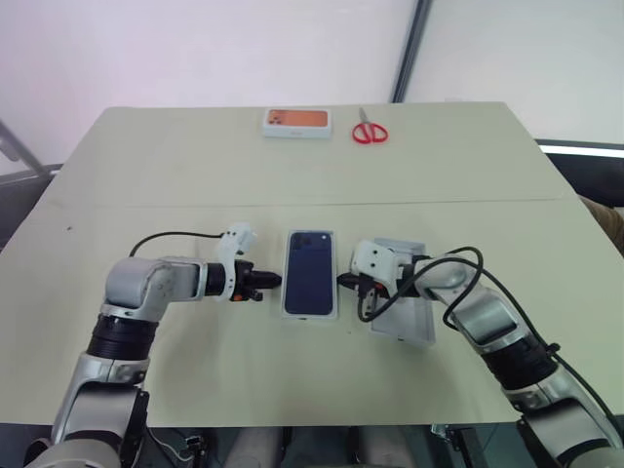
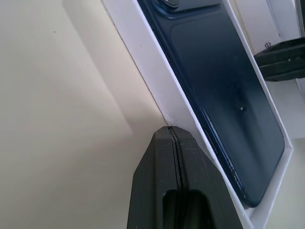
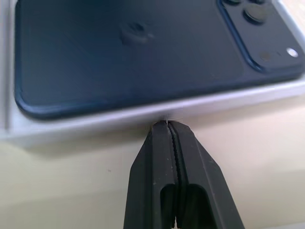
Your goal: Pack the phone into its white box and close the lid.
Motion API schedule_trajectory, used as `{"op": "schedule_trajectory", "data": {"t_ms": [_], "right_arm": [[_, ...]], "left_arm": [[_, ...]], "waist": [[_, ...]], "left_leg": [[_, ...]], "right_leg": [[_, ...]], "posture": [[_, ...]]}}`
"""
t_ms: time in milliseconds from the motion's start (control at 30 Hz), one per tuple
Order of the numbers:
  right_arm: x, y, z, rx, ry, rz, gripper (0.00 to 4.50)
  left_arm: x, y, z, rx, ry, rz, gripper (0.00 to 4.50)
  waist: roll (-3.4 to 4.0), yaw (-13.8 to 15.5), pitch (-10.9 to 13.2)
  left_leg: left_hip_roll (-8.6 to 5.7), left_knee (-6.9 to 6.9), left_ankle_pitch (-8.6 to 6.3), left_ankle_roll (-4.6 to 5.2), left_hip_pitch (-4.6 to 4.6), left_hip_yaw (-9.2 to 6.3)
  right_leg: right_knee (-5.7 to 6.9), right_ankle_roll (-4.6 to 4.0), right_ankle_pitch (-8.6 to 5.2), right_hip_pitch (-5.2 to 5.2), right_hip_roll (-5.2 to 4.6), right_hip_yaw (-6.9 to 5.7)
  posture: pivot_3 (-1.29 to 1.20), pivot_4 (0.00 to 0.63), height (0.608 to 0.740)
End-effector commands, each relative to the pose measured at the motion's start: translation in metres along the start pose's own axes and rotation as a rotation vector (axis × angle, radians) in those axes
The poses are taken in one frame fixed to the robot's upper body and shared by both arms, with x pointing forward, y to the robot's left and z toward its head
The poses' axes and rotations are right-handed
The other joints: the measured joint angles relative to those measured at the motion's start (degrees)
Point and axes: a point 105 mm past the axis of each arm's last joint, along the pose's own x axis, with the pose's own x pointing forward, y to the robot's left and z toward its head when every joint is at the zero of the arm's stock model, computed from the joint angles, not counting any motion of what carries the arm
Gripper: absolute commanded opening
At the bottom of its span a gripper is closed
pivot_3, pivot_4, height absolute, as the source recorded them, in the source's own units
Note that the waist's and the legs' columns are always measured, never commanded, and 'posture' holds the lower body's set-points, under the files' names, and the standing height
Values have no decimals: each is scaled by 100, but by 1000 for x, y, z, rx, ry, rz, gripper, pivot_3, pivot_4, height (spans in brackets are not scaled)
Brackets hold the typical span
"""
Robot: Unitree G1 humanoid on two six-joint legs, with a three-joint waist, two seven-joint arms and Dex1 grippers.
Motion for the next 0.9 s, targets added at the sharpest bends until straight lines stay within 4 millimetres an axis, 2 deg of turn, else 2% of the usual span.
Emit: {"op": "schedule_trajectory", "data": {"t_ms": [33,133,200,267,367,600,800,900], "right_arm": [[-6,4,1,-9,0,15,35],[-11,0,-2,-15,13,-2,35],[-18,-2,-9,-1,39,-9,35],[-27,4,-17,17,66,16,35],[-34,11,-24,24,93,41,35],[-43,17,-28,36,112,40,35],[-47,7,-33,41,130,-16,35],[-45,13,-32,45,129,10,35]], "left_arm": [[19,-28,-8,24,46,-124,3],[26,-35,-6,25,44,-150,3],[41,-45,-6,52,60,-177,3],[57,-52,-5,73,71,-194,3],[67,-54,-2,89,72,-200,3],[73,-59,7,114,65,-232,3],[74,-61,-1,109,78,-239,3],[75,-56,1,102,65,-212,3]], "waist": [[0,7,0],[0,36,0],[0,81,0],[4,199,-3],[5,298,-3],[5,288,-3],[4,281,-3],[4,285,-3]], "left_leg": [[0,0,0,0,0,0],[-2,5,0,1,0,0],[-2,7,-1,2,0,0],[-4,13,-2,3,1,-1],[-10,48,-15,26,5,-11],[-21,72,-27,41,11,-31],[-22,72,-27,41,11,-34],[-23,72,-27,41,11,-37]], "right_leg": [[-1,0,0,1,0,0],[-1,0,0,5,0,-1],[-1,0,0,7,0,-2],[-2,0,0,12,-2,-4],[-13,2,-1,29,-8,-25],[-23,9,-5,81,-21,-45],[-22,11,-6,82,-23,-48],[-23,11,-6,85,-23,-51]], "posture": [[0,150,740],[0,150,740],[0,150,740],[0,150,740],[0,150,740],[0,150,740],[0,150,740],[0,150,740]]}}
